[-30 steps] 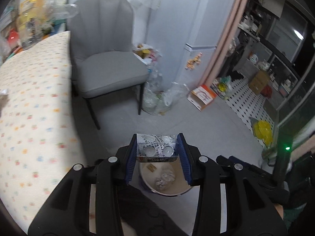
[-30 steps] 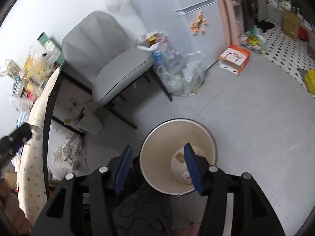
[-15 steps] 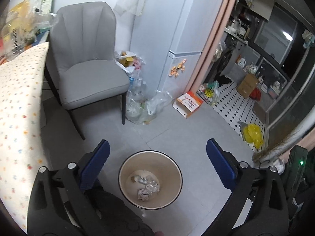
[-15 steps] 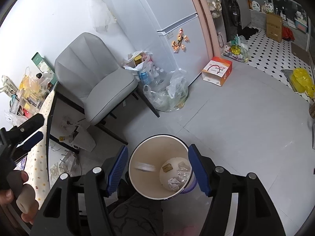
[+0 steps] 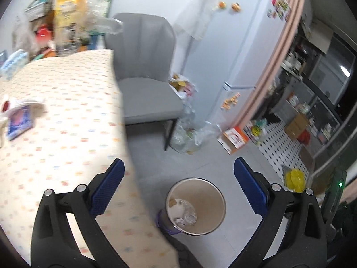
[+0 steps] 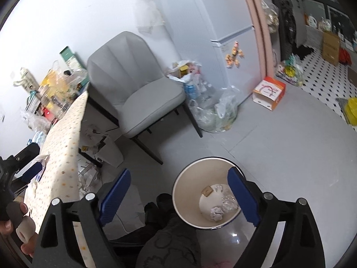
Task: Collect trash
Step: 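Move both tools back over the table toward the red-and-white wrapper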
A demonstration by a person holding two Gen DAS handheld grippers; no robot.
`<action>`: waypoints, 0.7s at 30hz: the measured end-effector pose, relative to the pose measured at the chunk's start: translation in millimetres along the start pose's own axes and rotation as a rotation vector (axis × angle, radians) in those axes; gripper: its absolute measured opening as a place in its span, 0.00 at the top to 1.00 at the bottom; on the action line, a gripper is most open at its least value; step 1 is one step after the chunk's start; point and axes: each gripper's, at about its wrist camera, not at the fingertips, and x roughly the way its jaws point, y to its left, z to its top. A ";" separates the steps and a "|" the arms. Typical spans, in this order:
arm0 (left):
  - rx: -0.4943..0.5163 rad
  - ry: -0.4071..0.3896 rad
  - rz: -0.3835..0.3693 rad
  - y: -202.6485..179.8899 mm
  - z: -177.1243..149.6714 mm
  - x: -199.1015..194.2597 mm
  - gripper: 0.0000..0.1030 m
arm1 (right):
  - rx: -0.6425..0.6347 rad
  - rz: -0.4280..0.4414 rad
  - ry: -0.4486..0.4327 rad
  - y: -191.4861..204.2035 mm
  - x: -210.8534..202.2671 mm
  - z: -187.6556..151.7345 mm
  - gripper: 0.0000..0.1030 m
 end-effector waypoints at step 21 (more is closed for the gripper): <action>-0.273 -0.148 0.215 188.0 -28.2 -113.2 0.05 | -0.208 0.124 -0.023 165.1 -16.5 -17.5 0.07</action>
